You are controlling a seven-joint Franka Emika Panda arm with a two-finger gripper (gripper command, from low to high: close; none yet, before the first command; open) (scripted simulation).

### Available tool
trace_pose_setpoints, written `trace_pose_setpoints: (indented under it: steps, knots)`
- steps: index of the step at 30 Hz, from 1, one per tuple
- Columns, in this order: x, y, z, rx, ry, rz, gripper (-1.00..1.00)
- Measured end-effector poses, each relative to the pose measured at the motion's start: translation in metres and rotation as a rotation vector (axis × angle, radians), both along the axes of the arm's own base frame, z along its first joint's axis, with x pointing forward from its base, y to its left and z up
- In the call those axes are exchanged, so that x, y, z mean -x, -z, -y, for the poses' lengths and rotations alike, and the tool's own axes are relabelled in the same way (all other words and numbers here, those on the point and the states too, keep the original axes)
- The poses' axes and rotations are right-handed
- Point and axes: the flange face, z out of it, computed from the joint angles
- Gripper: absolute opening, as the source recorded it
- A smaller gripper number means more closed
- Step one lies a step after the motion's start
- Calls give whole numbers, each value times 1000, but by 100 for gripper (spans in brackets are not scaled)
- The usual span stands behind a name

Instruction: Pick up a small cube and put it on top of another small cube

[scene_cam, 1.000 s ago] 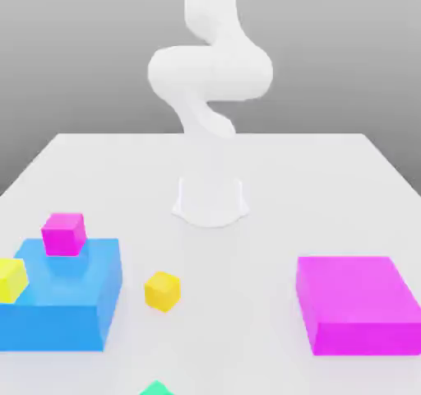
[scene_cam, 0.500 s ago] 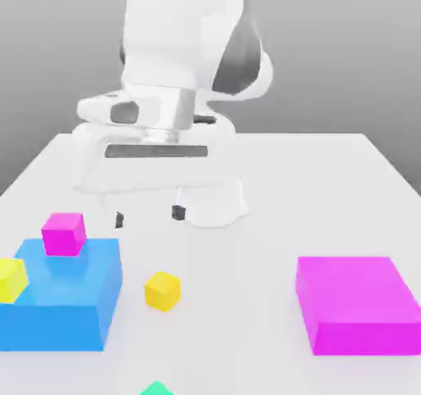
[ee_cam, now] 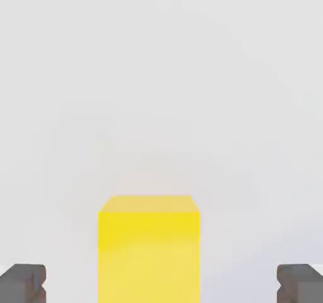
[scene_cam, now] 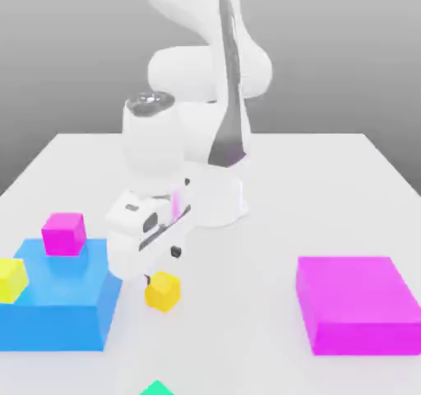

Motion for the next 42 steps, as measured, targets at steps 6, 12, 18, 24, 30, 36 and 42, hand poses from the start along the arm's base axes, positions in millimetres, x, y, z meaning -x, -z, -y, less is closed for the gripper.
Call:
trace_pose_setpoints:
  steps: [6,12,18,24,30,36,42]
  knots:
    - [-1,22,1,2,6,3,0]
    - [6,46,2,-2,3,-4,0]
    - [8,50,2,-4,2,-8,-100]
    - [2,37,1,-1,5,-2,-100]
    - [-1,13,1,1,6,1,-100]
    - [4,-7,4,-2,11,-5,-100]
    - [-14,-20,-2,-29,53,-3,-100]
